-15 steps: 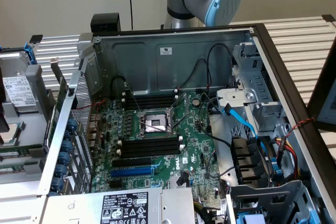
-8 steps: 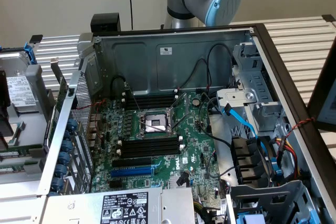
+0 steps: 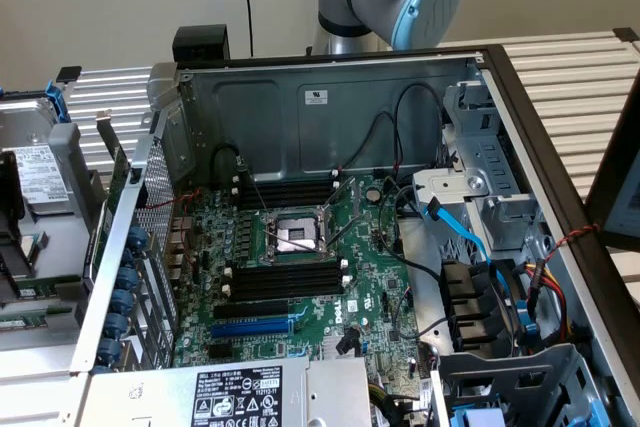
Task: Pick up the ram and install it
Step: 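Pick up the ram and move it above insertion slot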
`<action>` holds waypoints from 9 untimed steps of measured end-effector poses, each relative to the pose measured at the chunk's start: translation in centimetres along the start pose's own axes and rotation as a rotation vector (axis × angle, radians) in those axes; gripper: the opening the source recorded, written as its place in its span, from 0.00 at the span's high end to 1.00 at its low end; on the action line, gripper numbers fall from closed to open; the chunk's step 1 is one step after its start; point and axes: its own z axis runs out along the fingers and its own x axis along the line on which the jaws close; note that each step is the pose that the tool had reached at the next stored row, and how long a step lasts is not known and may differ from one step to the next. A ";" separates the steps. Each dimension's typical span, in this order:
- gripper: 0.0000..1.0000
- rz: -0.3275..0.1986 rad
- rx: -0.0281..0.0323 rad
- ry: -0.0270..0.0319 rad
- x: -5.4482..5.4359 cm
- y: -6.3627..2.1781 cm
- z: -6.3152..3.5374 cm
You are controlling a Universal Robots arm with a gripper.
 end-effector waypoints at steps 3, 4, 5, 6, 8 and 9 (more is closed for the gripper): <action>0.64 0.000 0.0000 0.0000 0.2 -0.09 0.56; 0.64 0.000 0.0000 0.0000 0.2 -0.14 0.74; 0.64 0.000 0.0000 0.0000 0.3 -0.20 0.92; 0.64 0.000 -0.0001 0.0000 0.3 -0.24 1.10; 0.64 0.000 -0.0001 0.0000 0.3 -0.34 1.47; 0.64 0.000 0.0000 0.0000 0.3 -0.36 1.65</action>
